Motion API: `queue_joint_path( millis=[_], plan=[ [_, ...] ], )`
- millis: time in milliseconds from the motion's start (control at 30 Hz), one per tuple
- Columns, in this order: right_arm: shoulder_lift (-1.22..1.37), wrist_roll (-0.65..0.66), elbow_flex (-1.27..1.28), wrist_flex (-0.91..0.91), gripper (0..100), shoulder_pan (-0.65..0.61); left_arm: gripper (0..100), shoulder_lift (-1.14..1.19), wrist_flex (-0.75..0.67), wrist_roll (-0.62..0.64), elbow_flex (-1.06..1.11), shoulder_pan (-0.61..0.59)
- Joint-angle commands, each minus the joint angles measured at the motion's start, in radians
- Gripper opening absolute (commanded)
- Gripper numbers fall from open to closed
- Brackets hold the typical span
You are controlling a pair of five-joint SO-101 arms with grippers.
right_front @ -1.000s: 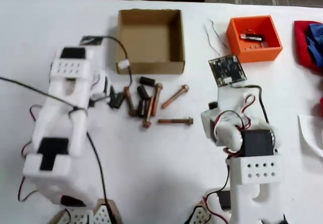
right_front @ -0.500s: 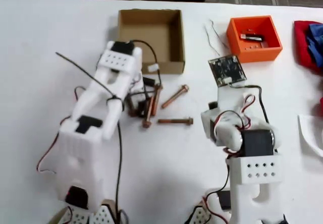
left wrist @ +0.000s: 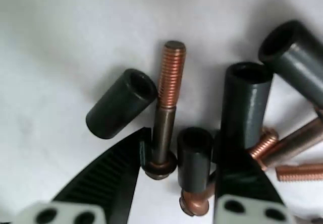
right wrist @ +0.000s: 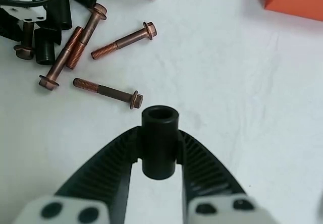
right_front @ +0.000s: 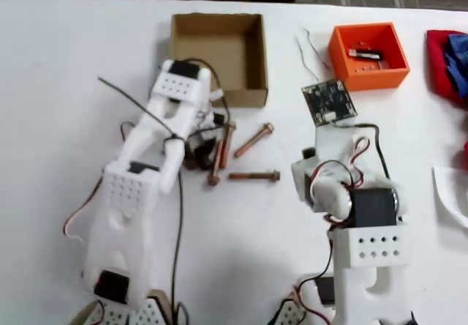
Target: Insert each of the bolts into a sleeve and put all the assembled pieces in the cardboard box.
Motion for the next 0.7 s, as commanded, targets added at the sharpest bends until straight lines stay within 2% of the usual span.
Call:
queue_joint_path(
  millis=[0, 300, 500, 667],
  plan=[
    [-0.027, 0.006, -0.008, -0.005, 2.3, 0.001, 22, 0.008, 0.008, 0.008, -0.028, -0.049],
    [-0.025, 0.006, -0.008, -0.005, 2.3, -0.004, 22, -0.044, 0.021, -0.018, -0.163, -0.069],
    [-0.025, 0.006, -0.008, -0.005, 2.3, 0.001, 22, -0.031, 0.023, -0.017, -0.165, -0.11],
    [-0.025, 0.006, -0.008, -0.005, 2.3, -0.002, 22, 0.021, 0.041, -0.021, -0.166, -0.098]
  ],
)
